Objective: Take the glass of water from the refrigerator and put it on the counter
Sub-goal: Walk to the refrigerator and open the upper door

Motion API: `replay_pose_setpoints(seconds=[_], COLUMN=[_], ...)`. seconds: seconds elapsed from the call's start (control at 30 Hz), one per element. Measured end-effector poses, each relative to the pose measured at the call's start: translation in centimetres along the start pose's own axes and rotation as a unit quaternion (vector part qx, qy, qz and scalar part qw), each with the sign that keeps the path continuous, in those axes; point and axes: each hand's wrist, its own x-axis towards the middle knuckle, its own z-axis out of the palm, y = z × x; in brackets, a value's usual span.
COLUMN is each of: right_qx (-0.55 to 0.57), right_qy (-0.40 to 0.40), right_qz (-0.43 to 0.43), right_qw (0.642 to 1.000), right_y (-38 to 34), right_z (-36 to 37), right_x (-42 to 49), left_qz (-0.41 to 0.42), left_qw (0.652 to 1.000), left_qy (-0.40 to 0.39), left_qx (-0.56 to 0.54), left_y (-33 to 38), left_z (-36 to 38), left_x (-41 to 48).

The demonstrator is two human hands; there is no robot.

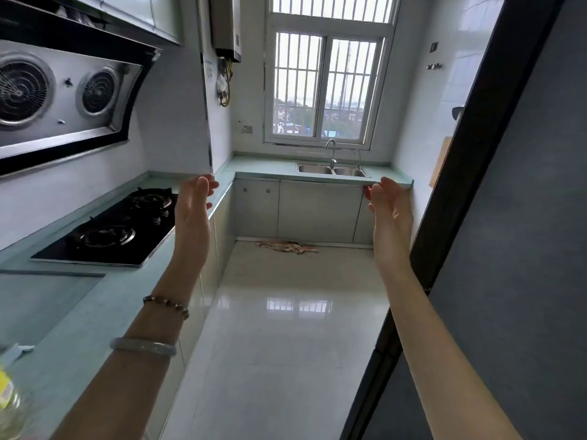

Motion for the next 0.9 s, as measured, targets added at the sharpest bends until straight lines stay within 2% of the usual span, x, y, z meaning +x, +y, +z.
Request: replay_pose_setpoints(seconds=[0.23, 0.47, 0.77, 0.9], right_qx=[0.011, 0.014, 0.007, 0.012], right_qy=[-0.03, -0.034, -0.008, 0.001], right_qz=[0.014, 0.015, -0.021, -0.007], right_qw=[0.999, 0.999, 1.0, 1.0], right_y=[3.9, 10.1, 19.4, 22.8], right_z=[1.2, 4.6, 13.2, 16.0], right_x=[2.9, 7.3, 17.1, 21.1], left_qz=[-0.025, -0.035, -0.025, -0.042], left_qw=[0.999, 0.999, 0.999, 0.999], left_qy=[0.016, 0.013, -0.012, -0.021], left_qx=[0.028, 0.019, 0.015, 0.013], left_y=[-3.0, -9.1, -20.2, -24.3], left_z=[1.0, 3.0, 6.2, 7.2], left_x=[1.4, 6.7, 21.1, 25.7])
